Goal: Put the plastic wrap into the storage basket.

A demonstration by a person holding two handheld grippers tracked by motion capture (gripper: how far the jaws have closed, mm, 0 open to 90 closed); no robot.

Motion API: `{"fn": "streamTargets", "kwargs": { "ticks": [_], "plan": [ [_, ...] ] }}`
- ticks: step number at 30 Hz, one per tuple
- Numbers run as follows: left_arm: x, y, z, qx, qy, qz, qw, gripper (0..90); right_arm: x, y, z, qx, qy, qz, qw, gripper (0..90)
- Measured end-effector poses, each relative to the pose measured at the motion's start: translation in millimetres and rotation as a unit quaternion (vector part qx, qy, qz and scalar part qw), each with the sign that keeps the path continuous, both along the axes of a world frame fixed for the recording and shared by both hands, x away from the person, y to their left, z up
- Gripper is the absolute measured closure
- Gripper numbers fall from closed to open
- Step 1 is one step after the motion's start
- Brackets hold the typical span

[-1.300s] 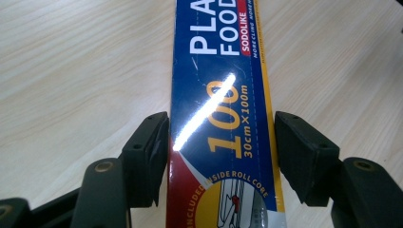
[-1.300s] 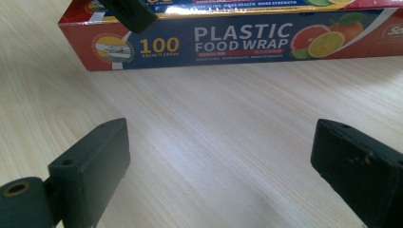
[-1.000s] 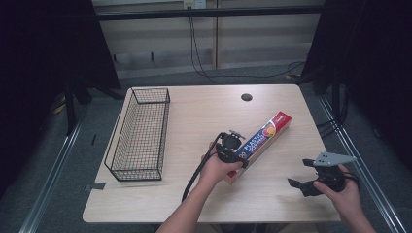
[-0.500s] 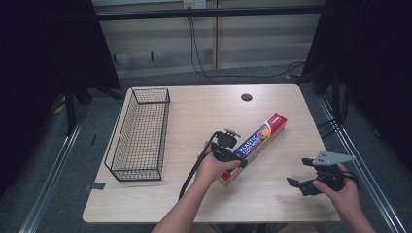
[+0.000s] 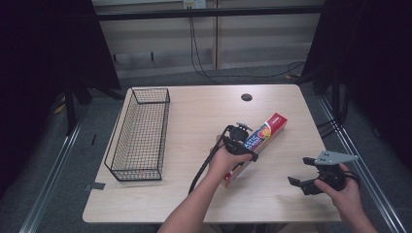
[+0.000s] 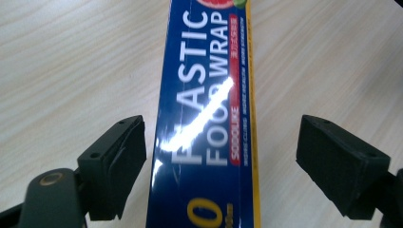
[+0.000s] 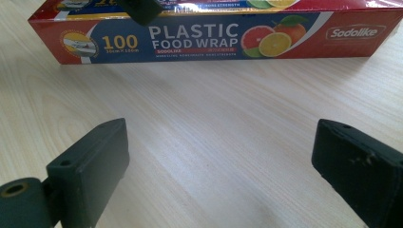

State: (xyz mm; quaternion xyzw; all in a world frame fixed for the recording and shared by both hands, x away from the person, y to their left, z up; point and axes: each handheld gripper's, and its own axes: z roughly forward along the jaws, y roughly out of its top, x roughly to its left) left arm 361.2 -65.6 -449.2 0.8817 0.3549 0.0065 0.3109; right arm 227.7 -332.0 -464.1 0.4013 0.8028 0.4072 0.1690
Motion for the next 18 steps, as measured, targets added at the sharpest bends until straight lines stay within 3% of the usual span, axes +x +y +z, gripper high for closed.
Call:
{"fn": "streamTargets", "kwargs": {
  "ticks": [9,12,18],
  "plan": [
    [11.7,-8.4,-9.4,-0.003,0.005,0.02,0.9998,17.8,0.6,0.3,0.2,0.002,-0.002,0.002,1.0,4.8],
    [14.7,-10.3,-11.5,-0.016,0.011,0.028,0.9994,17.8,0.6,0.3,0.1,0.002,-0.001,0.003,1.0,4.8],
    [16.9,-15.6,-12.3,-0.009,0.005,0.026,0.9996,19.0,0.4,0.5,-0.1,0.003,-0.001,0.003,1.0,4.7]
  ]
}}
